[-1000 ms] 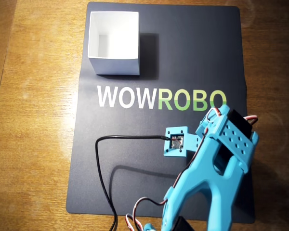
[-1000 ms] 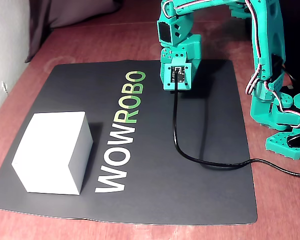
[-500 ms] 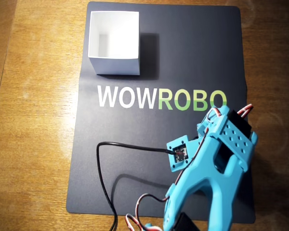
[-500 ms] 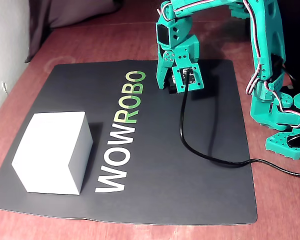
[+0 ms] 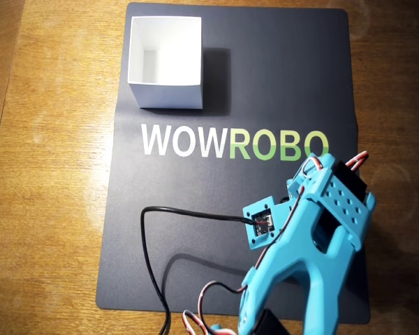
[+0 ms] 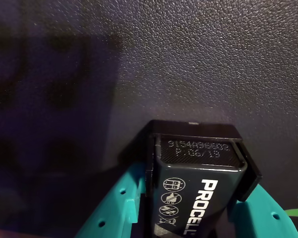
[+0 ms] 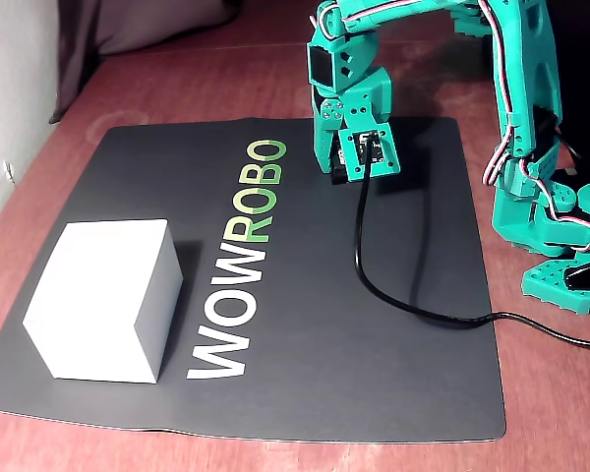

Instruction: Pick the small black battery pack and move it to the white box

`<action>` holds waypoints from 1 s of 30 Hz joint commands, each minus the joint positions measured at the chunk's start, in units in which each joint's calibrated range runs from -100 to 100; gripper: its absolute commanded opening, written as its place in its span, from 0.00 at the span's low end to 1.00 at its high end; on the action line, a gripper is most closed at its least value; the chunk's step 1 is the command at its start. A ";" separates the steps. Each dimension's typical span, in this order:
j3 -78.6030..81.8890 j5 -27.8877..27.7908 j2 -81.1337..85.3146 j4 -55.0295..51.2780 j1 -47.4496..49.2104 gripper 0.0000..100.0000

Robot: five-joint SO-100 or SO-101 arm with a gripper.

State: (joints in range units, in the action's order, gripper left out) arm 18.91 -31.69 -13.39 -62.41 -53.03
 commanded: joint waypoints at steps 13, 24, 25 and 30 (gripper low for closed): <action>-1.09 0.09 0.81 -0.96 -2.51 0.12; -1.09 -0.02 0.81 -1.05 -2.40 0.07; -1.09 0.04 0.63 -1.05 -2.40 0.07; -1.09 0.09 0.72 -1.05 -2.28 0.07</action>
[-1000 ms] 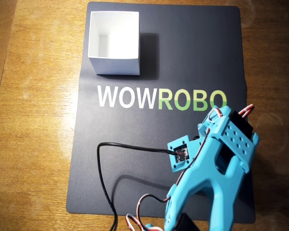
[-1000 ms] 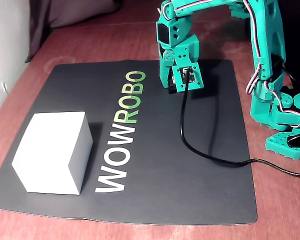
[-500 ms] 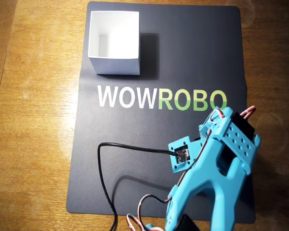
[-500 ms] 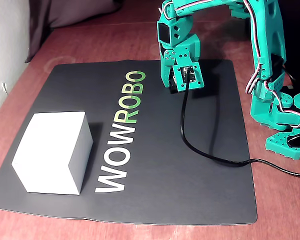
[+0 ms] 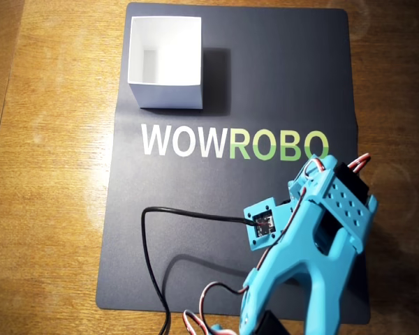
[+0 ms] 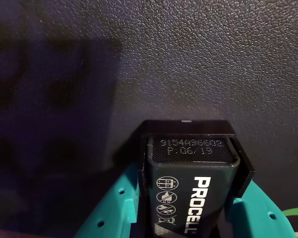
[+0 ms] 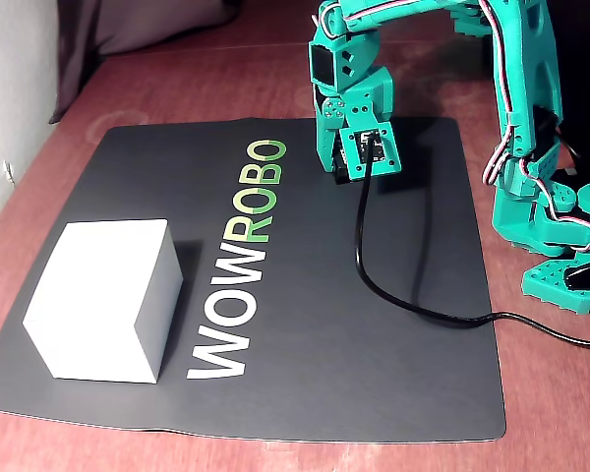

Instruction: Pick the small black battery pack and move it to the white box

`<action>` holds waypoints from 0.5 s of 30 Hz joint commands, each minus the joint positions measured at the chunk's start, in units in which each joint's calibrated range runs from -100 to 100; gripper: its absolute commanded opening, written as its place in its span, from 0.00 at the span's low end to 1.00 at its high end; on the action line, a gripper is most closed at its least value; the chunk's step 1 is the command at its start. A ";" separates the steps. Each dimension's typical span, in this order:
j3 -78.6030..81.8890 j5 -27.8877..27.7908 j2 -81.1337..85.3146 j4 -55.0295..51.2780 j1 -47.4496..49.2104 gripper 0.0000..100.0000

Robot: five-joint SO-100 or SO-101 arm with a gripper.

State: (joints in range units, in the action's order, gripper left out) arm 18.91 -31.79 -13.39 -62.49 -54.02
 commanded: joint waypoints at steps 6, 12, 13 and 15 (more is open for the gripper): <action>-1.09 0.20 1.07 -0.96 -1.29 0.07; -2.27 0.25 1.25 -0.96 -0.59 0.07; -2.27 0.25 1.51 -0.96 -0.47 0.07; -2.17 0.25 2.39 -0.96 -0.35 0.07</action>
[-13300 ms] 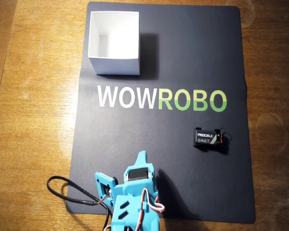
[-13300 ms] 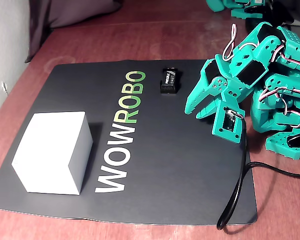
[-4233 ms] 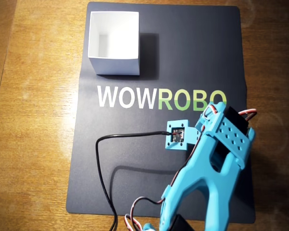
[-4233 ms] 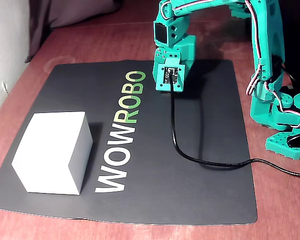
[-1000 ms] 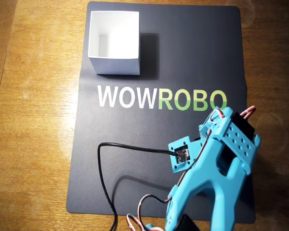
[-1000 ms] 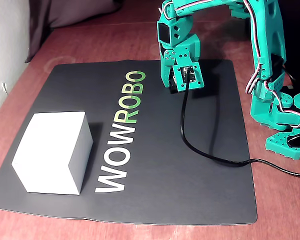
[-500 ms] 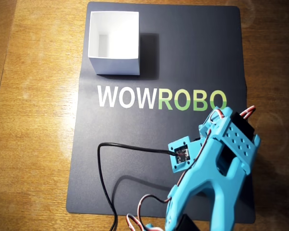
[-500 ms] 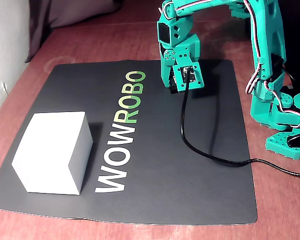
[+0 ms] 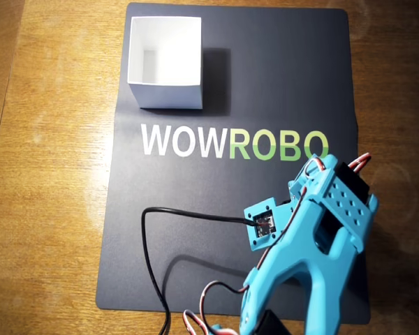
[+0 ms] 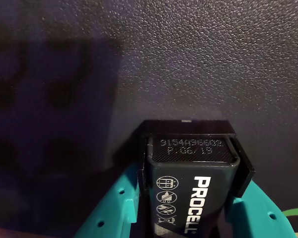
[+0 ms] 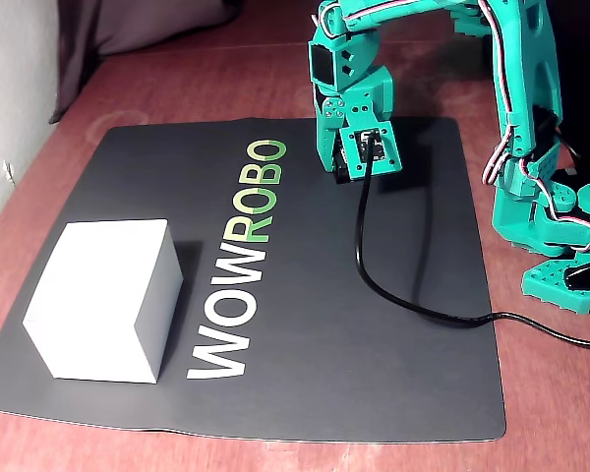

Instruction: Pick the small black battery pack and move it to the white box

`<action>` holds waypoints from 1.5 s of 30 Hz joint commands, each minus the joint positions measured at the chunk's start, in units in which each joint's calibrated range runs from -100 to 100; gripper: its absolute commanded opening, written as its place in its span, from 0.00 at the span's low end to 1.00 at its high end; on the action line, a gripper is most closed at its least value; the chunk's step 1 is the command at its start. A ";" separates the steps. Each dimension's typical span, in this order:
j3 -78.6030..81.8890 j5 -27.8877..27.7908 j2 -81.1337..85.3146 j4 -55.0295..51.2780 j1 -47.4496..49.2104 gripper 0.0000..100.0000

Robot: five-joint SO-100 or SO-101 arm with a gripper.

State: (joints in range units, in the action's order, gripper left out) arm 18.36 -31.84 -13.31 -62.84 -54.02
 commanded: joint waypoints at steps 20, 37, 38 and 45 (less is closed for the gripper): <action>-1.54 0.30 7.47 -0.61 3.05 0.07; -1.54 2.04 11.68 -5.52 7.74 0.11; -1.54 2.04 11.77 -5.52 7.51 0.14; -1.54 2.10 11.86 -5.34 1.64 0.20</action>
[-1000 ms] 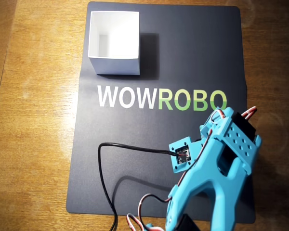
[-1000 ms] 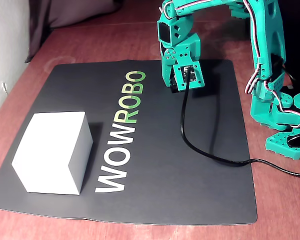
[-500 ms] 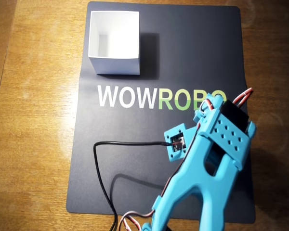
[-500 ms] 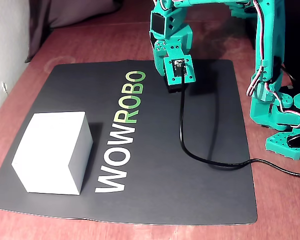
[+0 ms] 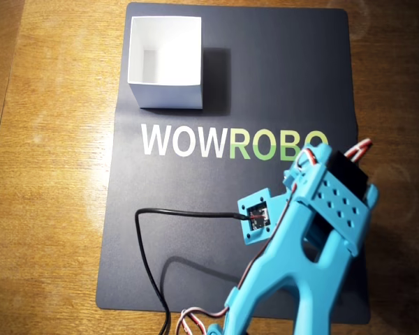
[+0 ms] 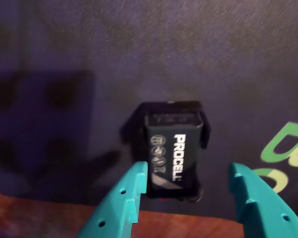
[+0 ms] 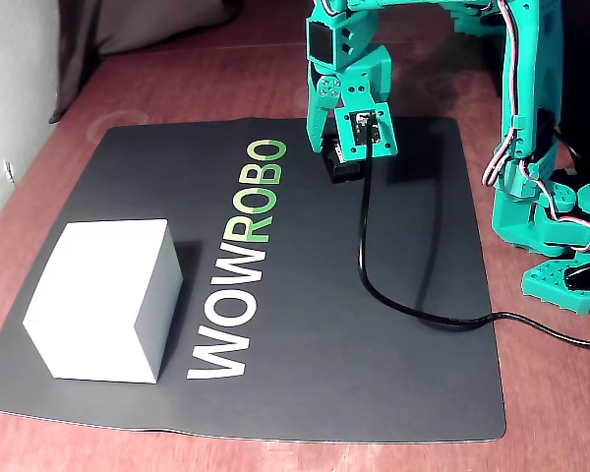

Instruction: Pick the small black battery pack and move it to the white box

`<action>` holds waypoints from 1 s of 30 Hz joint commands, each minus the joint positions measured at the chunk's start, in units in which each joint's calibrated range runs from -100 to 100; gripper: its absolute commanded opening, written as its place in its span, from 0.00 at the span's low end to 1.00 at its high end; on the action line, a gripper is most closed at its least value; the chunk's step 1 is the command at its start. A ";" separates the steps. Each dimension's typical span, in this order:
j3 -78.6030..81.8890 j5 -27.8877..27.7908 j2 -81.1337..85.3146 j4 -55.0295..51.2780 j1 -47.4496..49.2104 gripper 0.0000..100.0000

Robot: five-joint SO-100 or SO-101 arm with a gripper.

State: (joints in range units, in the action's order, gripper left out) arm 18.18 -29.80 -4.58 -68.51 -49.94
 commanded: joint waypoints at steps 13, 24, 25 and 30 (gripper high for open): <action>-0.09 -5.66 2.08 5.76 -4.20 0.20; 4.99 -5.39 1.03 7.08 -4.08 0.20; 4.99 -5.39 0.32 8.65 -4.31 0.20; 4.99 -5.39 -1.17 13.65 -4.90 0.20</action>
State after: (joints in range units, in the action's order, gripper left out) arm 23.27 -35.26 -5.85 -56.56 -54.26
